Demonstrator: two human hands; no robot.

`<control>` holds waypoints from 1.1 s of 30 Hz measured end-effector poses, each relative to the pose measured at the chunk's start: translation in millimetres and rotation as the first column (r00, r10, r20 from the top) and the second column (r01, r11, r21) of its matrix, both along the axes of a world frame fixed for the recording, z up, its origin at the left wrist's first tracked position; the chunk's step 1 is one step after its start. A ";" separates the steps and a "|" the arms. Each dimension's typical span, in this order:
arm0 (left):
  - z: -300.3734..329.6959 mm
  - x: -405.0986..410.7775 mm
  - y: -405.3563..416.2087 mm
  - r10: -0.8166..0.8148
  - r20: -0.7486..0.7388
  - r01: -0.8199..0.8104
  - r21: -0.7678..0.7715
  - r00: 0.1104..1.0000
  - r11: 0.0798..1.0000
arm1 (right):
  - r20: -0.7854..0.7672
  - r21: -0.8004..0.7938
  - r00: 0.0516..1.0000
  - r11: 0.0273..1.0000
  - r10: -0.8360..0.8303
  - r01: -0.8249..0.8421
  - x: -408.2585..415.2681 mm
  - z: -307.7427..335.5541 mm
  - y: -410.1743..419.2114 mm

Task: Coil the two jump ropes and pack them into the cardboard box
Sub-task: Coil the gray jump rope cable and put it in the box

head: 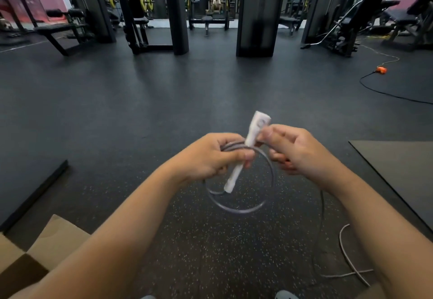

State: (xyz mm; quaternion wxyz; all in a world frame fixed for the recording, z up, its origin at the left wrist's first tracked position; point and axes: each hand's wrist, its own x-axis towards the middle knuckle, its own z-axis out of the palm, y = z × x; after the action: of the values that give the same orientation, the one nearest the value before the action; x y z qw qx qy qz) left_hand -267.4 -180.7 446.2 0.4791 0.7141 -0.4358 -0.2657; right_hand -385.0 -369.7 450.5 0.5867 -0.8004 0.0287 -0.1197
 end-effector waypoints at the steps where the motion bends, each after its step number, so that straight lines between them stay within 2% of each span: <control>1: 1.5 3.4 1.3 0.035 -0.072 -0.040 -0.066 0.997 0.997 | -0.026 0.060 0.998 0.996 -0.065 0.067 -0.9 1.9 -4.4; 4: 1.7 5.9 2.4 0.137 -0.179 -0.167 -0.167 0.974 0.972 | -0.046 0.049 0.969 0.968 -0.243 0.245 -2.8 1.7 -20.0; 7: -3.4 -1.4 -6.5 0.222 -0.348 -0.319 -0.254 0.911 0.913 | -0.054 -0.205 0.918 0.904 -0.393 0.375 0.0 -8.4 -31.4; 9: -2.0 1.2 -8.3 0.295 -0.474 -0.469 -0.305 0.830 0.829 | -0.071 -0.257 0.888 0.869 -0.453 0.423 0.4 -11.9 -40.6; 12: -1.8 3.7 -8.8 0.375 -0.553 -0.606 -0.321 0.744 0.728 | -0.083 -0.098 0.948 0.949 -0.307 0.298 -1.0 -9.4 -33.0; 15: -6.3 -7.4 -17.7 0.364 -0.684 -0.702 -0.305 0.632 0.644 | -0.019 -0.031 0.993 0.993 -0.114 0.114 3.7 -16.1 1.6; 18: -11.3 -21.3 -26.7 0.312 -0.764 -0.742 -0.306 0.565 0.597 | 0.058 0.014 0.993 0.994 -0.107 0.107 9.6 -30.4 32.7; 21: -15.5 -32.9 -30.5 0.320 -0.779 -0.754 -0.276 0.539 0.596 | 0.119 0.175 0.979 0.974 -0.166 0.144 14.1 -32.4 46.5; 24: -18.9 -34.1 -30.0 0.328 -0.782 -0.751 -0.253 0.530 0.610 | 0.107 0.201 0.973 0.963 -0.204 0.180 16.6 -31.3 44.7; 26: -19.2 -31.3 -26.8 0.329 -0.753 -0.718 -0.261 0.570 0.645 | 0.098 0.227 0.970 0.954 -0.222 0.195 18.3 -32.1 40.9; 30: -21.1 -15.5 -13.0 0.418 -0.593 -0.596 -0.134 0.688 0.792 | 0.122 0.160 0.925 0.927 -0.361 0.340 21.3 -29.8 25.8; 32: -18.9 -2.4 -2.6 0.478 -0.499 -0.585 -0.075 0.723 0.807 | 0.119 0.100 0.908 0.914 -0.402 0.392 21.1 -26.5 13.9; 33: -16.1 4.0 2.7 0.533 -0.407 -0.607 -0.069 0.742 0.791 | 0.111 0.066 0.909 0.916 -0.402 0.397 20.2 -24.7 6.4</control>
State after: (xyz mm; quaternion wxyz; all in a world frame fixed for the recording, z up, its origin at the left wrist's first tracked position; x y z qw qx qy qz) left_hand -263.5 -178.0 430.1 0.6782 0.6996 -0.1220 -0.1891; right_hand -364.8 -363.3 425.8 0.5670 -0.7564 0.1584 -0.2852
